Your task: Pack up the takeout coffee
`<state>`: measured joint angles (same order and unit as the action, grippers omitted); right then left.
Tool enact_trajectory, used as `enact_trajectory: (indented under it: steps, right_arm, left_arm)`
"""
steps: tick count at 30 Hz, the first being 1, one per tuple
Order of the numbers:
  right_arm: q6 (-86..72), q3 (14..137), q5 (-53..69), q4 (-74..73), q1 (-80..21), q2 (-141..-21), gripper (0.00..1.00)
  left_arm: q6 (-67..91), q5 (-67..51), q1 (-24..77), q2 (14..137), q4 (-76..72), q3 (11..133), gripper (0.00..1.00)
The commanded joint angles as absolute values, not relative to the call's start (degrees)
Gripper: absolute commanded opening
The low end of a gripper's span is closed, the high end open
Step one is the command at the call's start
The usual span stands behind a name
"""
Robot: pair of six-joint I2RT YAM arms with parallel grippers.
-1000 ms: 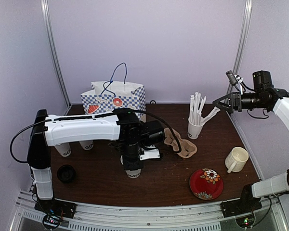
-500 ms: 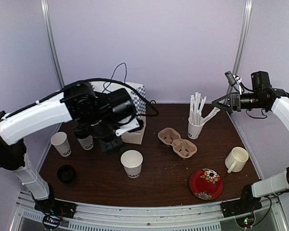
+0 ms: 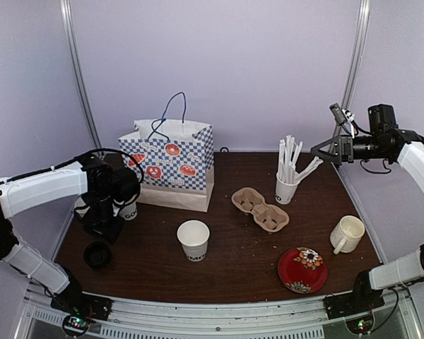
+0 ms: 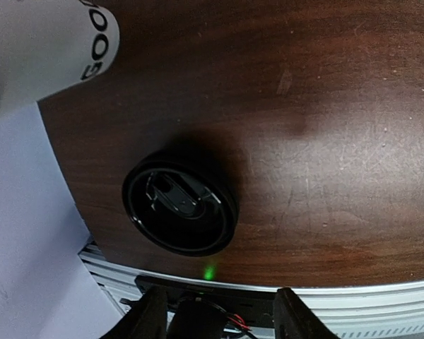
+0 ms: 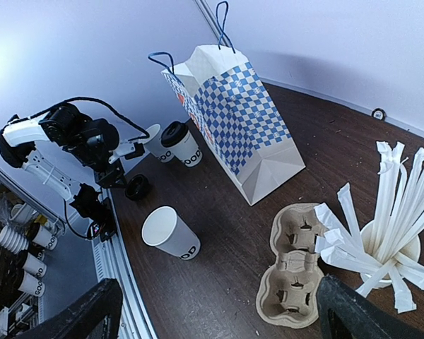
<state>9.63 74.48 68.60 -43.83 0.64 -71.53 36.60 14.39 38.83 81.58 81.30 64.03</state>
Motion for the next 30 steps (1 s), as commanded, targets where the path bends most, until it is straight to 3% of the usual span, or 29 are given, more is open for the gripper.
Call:
enact_trajectory:
  steps: [1,4,14,24,30]
  right_arm:
    - [8.7,74.9,70.3,-42.2,0.8,-71.6,0.99]
    - [8.6,74.9,70.4,-42.4,0.8,-71.5,0.99]
    - [8.5,74.9,70.4,-42.4,0.8,-72.0,0.99]
    - [8.2,74.6,70.6,-41.8,0.8,-72.2,0.99]
    - [8.1,74.4,70.5,-41.7,0.8,-72.1,0.99]
  left_arm:
    - [41.0,9.6,36.1,82.9,73.6,59.0,0.56]
    - [41.0,8.1,34.6,84.0,69.7,55.9,0.55]
    - [41.2,7.9,30.4,84.9,65.3,51.2,0.35]
    - [40.8,6.2,26.5,83.9,62.3,48.0,0.26]
    - [40.3,6.1,26.3,83.6,62.5,48.1,0.1]
